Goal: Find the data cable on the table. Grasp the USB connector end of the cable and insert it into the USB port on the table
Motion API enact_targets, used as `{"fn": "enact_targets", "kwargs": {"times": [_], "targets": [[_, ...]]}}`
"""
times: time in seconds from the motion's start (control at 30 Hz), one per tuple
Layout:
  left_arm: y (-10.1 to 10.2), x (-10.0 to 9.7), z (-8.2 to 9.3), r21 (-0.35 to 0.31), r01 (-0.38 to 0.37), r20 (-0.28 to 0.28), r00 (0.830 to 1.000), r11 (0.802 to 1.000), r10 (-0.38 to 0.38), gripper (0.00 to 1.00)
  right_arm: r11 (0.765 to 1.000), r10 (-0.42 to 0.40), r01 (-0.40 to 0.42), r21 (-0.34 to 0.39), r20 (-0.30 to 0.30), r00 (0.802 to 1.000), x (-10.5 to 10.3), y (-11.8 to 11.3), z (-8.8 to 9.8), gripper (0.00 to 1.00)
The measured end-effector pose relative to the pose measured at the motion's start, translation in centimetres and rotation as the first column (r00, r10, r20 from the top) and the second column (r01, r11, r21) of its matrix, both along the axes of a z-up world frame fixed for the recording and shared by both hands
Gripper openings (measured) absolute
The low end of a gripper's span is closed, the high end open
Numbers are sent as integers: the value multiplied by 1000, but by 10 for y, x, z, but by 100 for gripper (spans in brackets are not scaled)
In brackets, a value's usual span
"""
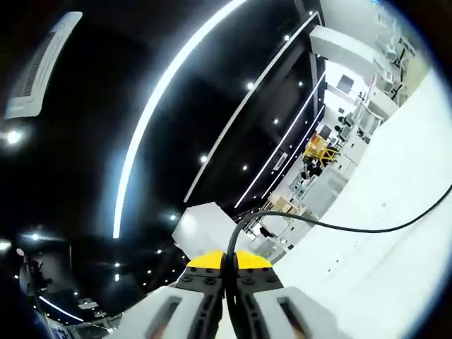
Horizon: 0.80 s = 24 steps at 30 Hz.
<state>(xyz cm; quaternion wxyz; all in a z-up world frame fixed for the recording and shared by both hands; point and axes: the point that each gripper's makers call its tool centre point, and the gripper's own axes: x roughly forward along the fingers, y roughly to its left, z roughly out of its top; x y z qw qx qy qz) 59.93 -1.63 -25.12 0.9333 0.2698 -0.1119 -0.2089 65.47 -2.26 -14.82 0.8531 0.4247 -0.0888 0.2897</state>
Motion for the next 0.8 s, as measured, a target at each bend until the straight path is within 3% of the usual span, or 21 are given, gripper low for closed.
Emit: {"fn": "enact_targets", "kwargs": {"times": [0.3,0.8], "targets": [[7,0,4,54,-23,43,999,998,21,16,1000,-18,18,14,-4,1000,-1,-8,-1,6],[18,-1,7,-19,33,23,999,999,-33,12,998,-20,22,66,-32,999,-4,-26,-11,6]]}}
